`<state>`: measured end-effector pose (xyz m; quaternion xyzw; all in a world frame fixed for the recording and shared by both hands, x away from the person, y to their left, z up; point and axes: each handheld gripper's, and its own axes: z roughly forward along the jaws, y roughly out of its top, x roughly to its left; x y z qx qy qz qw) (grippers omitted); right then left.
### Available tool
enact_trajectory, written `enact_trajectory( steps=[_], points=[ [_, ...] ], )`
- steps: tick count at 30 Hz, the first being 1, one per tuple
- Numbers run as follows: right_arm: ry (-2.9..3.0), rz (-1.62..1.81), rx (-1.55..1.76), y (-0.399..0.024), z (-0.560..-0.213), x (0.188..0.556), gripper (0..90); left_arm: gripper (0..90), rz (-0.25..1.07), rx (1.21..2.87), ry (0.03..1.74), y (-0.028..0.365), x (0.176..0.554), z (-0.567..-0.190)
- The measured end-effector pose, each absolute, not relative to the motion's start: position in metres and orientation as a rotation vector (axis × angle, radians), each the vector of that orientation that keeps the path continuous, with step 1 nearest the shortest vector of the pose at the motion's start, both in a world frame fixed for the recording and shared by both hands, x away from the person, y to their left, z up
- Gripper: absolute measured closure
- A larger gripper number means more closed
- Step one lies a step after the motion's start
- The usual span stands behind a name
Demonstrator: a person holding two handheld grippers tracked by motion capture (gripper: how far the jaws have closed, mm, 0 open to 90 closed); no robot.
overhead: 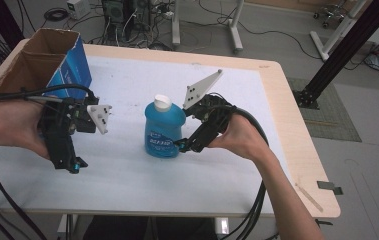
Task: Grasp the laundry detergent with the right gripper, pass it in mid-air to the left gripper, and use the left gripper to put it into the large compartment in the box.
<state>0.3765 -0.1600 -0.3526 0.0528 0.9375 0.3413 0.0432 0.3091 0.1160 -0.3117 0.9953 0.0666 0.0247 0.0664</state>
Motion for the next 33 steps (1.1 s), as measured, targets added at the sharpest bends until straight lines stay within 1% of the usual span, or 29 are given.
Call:
enact_trajectory(
  steps=[12,23,25,30,31,32,33],
  points=[
    [2.827,1.150,0.170,-0.148,-0.368,0.374,11.6,13.6,0.082,3.001,0.192,0.115,0.309,-0.310],
    [2.831,1.182,0.167,-0.144,-0.372,0.375,12.0,13.6,0.082,2.999,0.204,0.117,0.309,-0.311],
    [2.837,1.190,0.160,-0.144,-0.373,0.375,17.5,13.6,0.083,2.997,0.206,0.117,0.309,-0.312],
    [2.829,1.204,0.175,-0.144,-0.373,0.375,17.8,13.6,0.084,2.997,0.206,0.117,0.308,-0.312],
    [2.830,1.203,0.173,-0.144,-0.373,0.375,20.7,13.6,0.084,2.997,0.206,0.117,0.308,-0.312],
    [2.830,1.203,0.173,-0.144,-0.373,0.375,20.7,13.6,0.084,2.997,0.206,0.117,0.308,-0.312],
    [2.828,1.216,0.167,-0.145,-0.373,0.375,22.5,13.6,0.084,2.997,0.207,0.117,0.308,-0.312]
  ],
)
